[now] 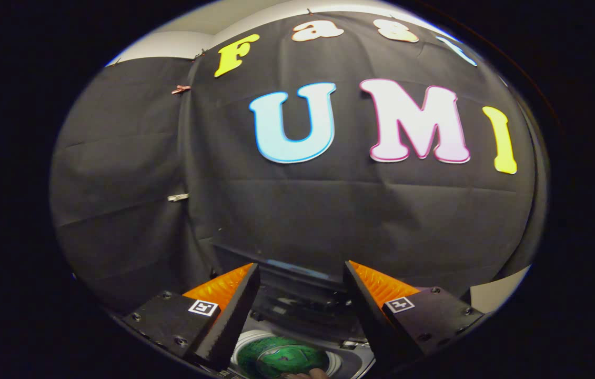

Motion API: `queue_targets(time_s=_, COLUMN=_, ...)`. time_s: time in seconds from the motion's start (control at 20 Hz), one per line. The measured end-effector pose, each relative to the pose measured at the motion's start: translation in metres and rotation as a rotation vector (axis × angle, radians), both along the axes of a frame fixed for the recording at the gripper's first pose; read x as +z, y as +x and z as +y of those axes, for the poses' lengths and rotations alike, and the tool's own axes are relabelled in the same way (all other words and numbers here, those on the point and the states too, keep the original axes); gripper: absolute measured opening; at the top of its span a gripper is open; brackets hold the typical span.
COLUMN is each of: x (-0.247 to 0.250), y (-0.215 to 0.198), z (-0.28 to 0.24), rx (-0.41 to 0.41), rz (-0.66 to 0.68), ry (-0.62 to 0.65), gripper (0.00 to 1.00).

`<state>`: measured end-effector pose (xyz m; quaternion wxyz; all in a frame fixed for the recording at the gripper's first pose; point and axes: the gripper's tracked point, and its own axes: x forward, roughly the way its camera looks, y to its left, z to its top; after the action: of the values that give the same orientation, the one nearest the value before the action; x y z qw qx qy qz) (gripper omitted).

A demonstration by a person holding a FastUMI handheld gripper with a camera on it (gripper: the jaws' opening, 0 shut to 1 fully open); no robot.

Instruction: Put the clothes into the washing machine and then close the washing machine lid.

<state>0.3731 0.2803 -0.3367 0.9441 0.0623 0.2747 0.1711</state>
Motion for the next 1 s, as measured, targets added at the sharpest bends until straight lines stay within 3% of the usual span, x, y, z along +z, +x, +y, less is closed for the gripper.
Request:
queue_targets(time_s=0.2, x=-0.006, y=0.023, z=-0.031, rx=-0.146, rz=-0.027, ry=-0.05, gripper=0.99)
queue_targets(time_s=0.4, x=-0.02, y=0.039, z=-0.053, rx=-0.224, rz=-0.01, ry=-0.089, gripper=0.99)
queue_targets(time_s=1.0, x=-0.056, y=0.047, z=-0.073, rx=-0.284, rz=0.105, ry=-0.14, gripper=0.99)
